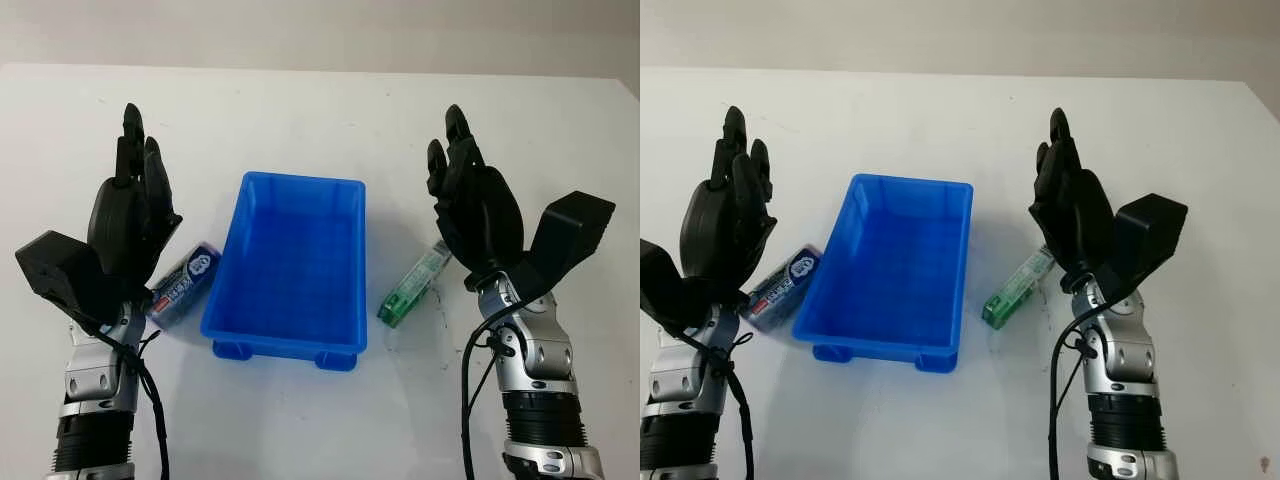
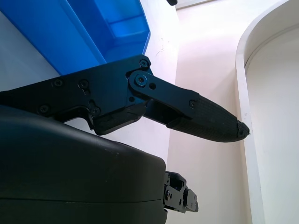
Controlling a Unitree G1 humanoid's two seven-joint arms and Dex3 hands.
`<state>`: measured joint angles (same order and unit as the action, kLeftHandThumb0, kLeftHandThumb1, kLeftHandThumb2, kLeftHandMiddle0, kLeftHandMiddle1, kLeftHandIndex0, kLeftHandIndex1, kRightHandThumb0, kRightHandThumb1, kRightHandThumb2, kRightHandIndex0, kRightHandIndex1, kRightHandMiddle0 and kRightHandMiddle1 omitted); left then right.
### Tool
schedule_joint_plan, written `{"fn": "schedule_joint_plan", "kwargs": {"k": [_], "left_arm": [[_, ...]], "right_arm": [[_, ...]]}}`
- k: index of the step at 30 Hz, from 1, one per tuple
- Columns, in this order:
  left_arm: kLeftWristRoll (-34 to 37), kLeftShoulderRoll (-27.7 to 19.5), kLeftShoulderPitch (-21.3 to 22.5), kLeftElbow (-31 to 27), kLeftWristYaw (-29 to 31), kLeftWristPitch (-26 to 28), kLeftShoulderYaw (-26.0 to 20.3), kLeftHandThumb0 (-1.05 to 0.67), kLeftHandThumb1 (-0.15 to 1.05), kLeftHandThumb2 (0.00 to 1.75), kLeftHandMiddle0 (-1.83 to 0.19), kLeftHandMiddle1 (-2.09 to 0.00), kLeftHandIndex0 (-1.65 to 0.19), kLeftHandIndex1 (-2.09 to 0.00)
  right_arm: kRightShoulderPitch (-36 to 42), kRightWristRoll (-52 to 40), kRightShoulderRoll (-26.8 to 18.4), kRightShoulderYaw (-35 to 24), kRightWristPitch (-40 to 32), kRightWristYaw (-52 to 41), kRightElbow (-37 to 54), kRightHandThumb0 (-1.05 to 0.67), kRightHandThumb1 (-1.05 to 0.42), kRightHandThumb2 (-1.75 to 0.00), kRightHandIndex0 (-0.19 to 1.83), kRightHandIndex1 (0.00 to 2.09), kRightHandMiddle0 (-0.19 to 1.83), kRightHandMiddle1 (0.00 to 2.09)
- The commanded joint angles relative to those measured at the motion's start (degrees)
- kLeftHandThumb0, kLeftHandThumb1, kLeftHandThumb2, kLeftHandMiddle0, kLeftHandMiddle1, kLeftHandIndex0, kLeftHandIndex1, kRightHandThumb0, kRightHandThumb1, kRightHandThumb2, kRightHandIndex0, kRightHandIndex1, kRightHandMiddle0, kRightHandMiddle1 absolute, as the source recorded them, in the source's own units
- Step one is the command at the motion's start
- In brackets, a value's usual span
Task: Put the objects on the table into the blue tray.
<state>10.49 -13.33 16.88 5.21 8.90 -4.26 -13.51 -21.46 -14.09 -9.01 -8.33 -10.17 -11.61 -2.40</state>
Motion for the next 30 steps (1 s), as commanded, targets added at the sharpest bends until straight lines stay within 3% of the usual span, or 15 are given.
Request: {"fn": "schedule_joint_plan", "kwargs": {"k": [1, 17, 24, 30], "left_arm": [[-0.3, -0.4, 0.0, -0.9, -0.1, -0.7, -0.1, -0.85, 1.05, 0.74, 0.19, 0.00, 0.19, 0.00], [-0.4, -0.6, 0.0, -0.8, -0.1, -0.7, -0.3, -0.85, 1.05, 0.74, 0.19, 0.00, 0.19, 0.00], [-0.4, -0.8, -0.6, -1.7, 0.0, -0.1, -0.7, -0.85, 1.05, 0.74, 0.19, 0.00, 0.19, 0.00], [-0.4, -1.0, -0.4, -1.6, 0.4, 0.0, -0.6, -0.85, 1.05, 0.74, 0.19, 0.00, 0.19, 0.00]], "right_arm": [[-0.3, -0.2, 0.1, -0.2, 0.4, 0.0, 0.8, -0.80, -1.05, -0.83, -0.19, 0.00, -0.19, 0.00], [-1.5, -1.9, -1.9, -1.0, -1.0, -3.0, 0.5, -0.81, -1.05, -0.81, -0.19, 0.00, -0.19, 0.00], [-4.5, 1.0, -12.3, -1.0, 1.5, -11.5, 0.2, -0.85, -1.05, -0.62, -0.19, 0.00, -0.19, 0.00], [-8.8, 5.6, -23.3, 0.2, 2.6, -19.5, -1.6, -0.92, -1.04, -0.17, -0.19, 0.01, -0.18, 0.03]]}}
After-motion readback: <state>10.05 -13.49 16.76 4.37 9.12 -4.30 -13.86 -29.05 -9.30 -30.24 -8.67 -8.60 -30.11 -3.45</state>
